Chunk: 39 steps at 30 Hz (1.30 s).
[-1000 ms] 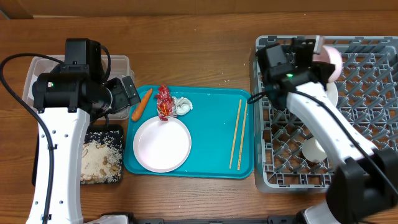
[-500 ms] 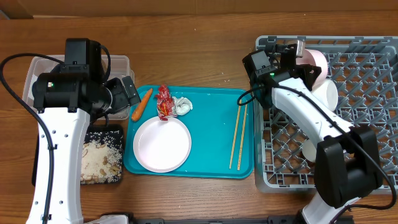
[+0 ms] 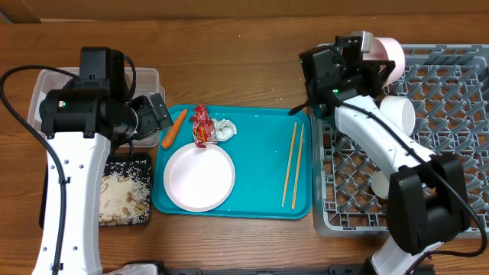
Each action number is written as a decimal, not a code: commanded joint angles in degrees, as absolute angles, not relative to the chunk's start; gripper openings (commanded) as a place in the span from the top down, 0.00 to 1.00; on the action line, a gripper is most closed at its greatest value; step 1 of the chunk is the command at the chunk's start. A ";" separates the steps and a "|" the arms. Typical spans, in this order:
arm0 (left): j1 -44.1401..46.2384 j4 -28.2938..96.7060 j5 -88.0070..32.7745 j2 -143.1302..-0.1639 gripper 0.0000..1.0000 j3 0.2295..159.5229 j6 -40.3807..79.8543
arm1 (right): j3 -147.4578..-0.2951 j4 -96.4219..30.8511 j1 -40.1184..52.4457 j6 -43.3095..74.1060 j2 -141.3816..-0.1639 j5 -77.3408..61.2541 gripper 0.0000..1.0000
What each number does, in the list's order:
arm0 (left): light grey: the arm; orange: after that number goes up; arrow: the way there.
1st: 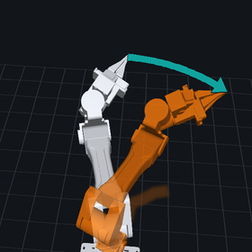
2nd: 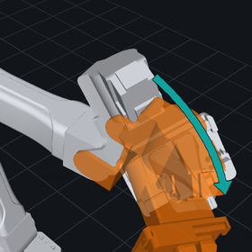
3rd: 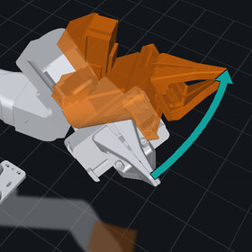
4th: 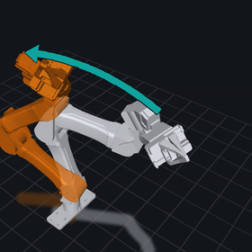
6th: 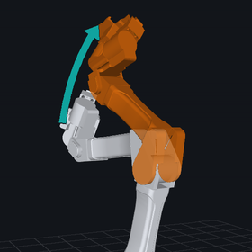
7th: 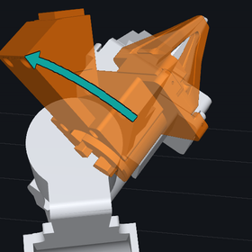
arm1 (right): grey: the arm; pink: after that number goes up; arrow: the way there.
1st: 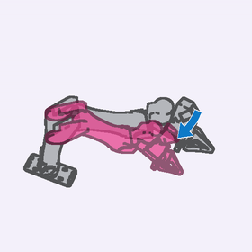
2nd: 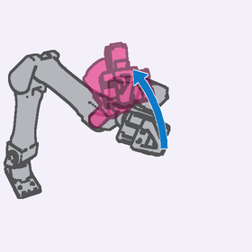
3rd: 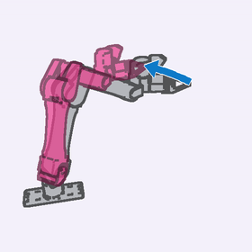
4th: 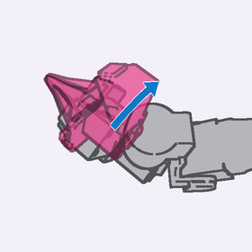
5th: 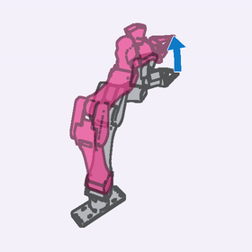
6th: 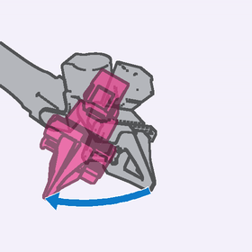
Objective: Sort waste into correct bins and load items into the dishwasher
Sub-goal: 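Lower the pink bowl into the rack's upper left and open the right gripper, then move the right gripper to the wooden chopsticks on the tray and grasp one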
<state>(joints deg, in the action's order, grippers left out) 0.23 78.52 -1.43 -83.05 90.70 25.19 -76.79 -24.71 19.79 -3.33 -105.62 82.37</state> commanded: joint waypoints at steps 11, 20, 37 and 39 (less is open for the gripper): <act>0.01 78.63 -0.89 -83.15 0.00 91.11 25.76 | -77.21 -23.90 18.09 -7.55 -107.85 78.50 0.96; 0.03 78.63 -0.91 -83.15 0.00 91.11 25.76 | -77.21 -24.95 17.93 -7.57 -112.01 79.05 0.96; 0.03 78.65 -0.89 -83.15 0.00 91.11 25.76 | -77.32 -24.71 27.46 -10.92 -108.81 89.49 0.04; 0.03 78.65 -0.89 -83.15 0.00 91.11 25.76 | -77.32 -24.64 28.86 -10.92 -106.74 90.00 0.02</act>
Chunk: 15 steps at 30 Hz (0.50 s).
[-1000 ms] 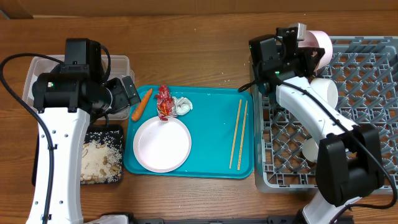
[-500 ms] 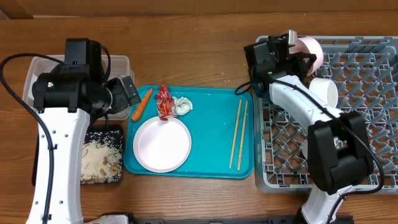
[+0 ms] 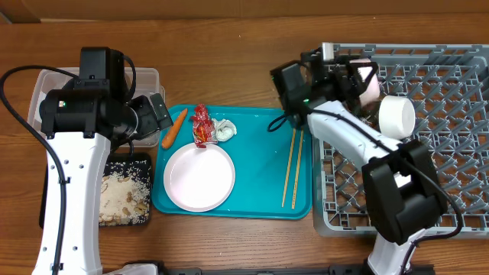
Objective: Sort waste into correct bins and load items into the dishwasher
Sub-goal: 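Move the right gripper to the wooden chopsticks on the tray and grasp one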
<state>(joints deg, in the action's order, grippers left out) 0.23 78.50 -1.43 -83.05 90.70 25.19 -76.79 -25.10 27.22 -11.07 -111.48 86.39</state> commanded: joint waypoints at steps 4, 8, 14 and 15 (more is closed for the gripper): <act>0.03 78.65 -0.89 -83.15 0.00 91.11 25.76 | -77.32 -24.53 33.30 -10.96 -101.80 89.95 0.00; 0.01 78.65 -0.89 -83.15 0.00 91.11 25.76 | -77.32 -24.47 37.71 -10.74 -98.02 89.56 0.00; 0.03 78.63 -0.89 -83.13 0.00 91.11 25.76 | -77.32 -25.54 47.00 -10.33 -94.91 78.43 0.00; 0.03 78.65 -0.91 -83.15 0.00 91.11 25.76 | -77.32 -26.68 47.88 -9.50 -94.91 75.02 0.00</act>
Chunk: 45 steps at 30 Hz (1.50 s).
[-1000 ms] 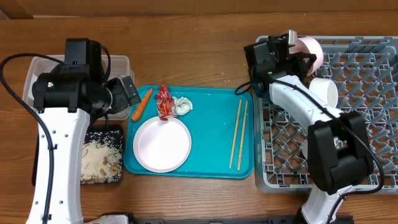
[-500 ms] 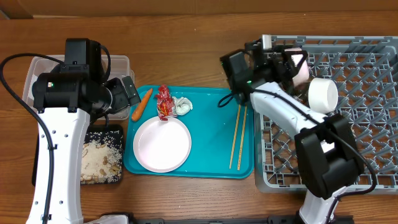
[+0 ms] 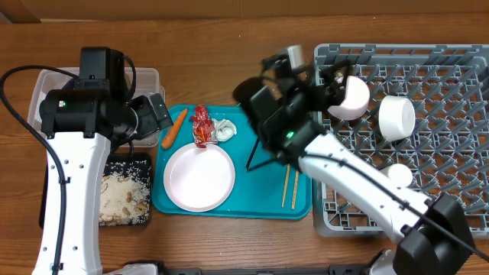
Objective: Sort waste into correct bins and load items into the dishwasher
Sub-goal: 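Move the right gripper to the wooden chopsticks on the tray and grasp one, then lift the chopstick and carry it into the dish rack with the right gripper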
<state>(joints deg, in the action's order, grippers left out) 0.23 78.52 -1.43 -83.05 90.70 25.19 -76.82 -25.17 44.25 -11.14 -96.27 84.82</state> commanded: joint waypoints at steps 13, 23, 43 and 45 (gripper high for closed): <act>0.03 78.63 -0.89 -83.15 0.00 91.11 25.76 | -77.36 -51.46 45.23 20.49 -94.24 13.52 0.14; 0.03 78.65 -0.89 -83.15 0.00 91.11 25.76 | -76.71 -63.44 35.40 38.83 -94.56 9.80 0.36; 0.03 78.65 -0.91 -83.15 0.00 91.11 25.76 | -68.51 -53.67 31.11 43.70 -103.11 -1.28 0.61; 0.03 78.63 -0.89 -83.15 0.00 91.11 25.76 | -68.51 -54.28 29.91 43.70 -103.15 -1.52 0.61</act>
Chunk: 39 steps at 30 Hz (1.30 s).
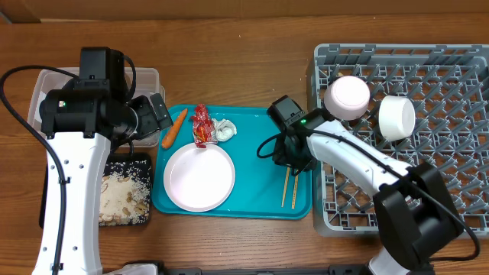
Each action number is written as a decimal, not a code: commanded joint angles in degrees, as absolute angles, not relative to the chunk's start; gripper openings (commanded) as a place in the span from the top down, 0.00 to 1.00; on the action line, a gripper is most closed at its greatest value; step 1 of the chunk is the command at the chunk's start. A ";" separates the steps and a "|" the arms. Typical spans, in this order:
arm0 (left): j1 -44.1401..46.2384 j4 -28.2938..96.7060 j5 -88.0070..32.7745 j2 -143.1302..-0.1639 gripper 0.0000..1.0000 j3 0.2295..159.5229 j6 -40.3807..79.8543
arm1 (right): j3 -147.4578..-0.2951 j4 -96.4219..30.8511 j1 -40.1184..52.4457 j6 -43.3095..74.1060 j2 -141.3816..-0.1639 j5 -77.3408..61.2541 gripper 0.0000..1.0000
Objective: Sort waste into correct bins and load items into the dishwasher
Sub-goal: 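Lift the chopstick and carry it into the dish rack with the right gripper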
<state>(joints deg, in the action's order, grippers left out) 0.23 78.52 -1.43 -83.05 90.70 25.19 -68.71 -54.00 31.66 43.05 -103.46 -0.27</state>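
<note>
In the overhead view my right gripper (293,159) is down on the far end of the wooden chopsticks (286,192), which lie on the right side of the teal tray (260,208). Its jaws are hidden under the wrist. The tray also holds a white plate (200,177), a carrot (174,127), a red wrapper (202,125) and a crumpled tissue (224,130). A pink bowl (348,97) and a white cup (397,117) sit in the grey dishwasher rack (428,198). My left gripper (155,113) hovers by the tray's far left corner, beside the carrot.
A clear plastic bin (42,85) stands at the far left. A black container holding rice (126,200) sits just left of the tray, under the left arm. The rack's near edge runs close to the tray's right rim.
My right gripper was raised over the tray's right side, close to the camera. Now it is low on the far end of the chopsticks. The left arm has not moved.
My right gripper held the pink bowl above the rack's far left corner. Then the bowl was lower, among the rack's tines. Then the bowl stood free in the rack with the arm over the tray. Now the gripper is on the chopsticks.
</note>
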 commanded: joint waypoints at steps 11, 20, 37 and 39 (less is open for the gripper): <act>0.03 78.65 -0.91 -83.15 0.00 91.11 25.76 | -67.92 -53.71 29.58 35.97 -103.98 -3.38 0.61; 0.03 78.63 -0.89 -83.15 0.00 91.11 25.76 | -60.36 -42.83 33.80 34.50 -107.18 -0.16 0.75; 0.03 78.63 -0.91 -83.15 0.00 91.11 25.76 | -78.00 -60.03 35.77 27.70 -99.15 10.46 0.96; 0.01 78.65 -0.91 -83.15 0.00 91.11 25.76 | -79.61 -60.12 35.66 26.65 -96.84 10.46 0.96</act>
<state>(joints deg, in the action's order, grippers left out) 0.23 78.50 -1.43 -83.05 90.70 25.19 -75.46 -59.96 35.66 30.15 -103.22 9.17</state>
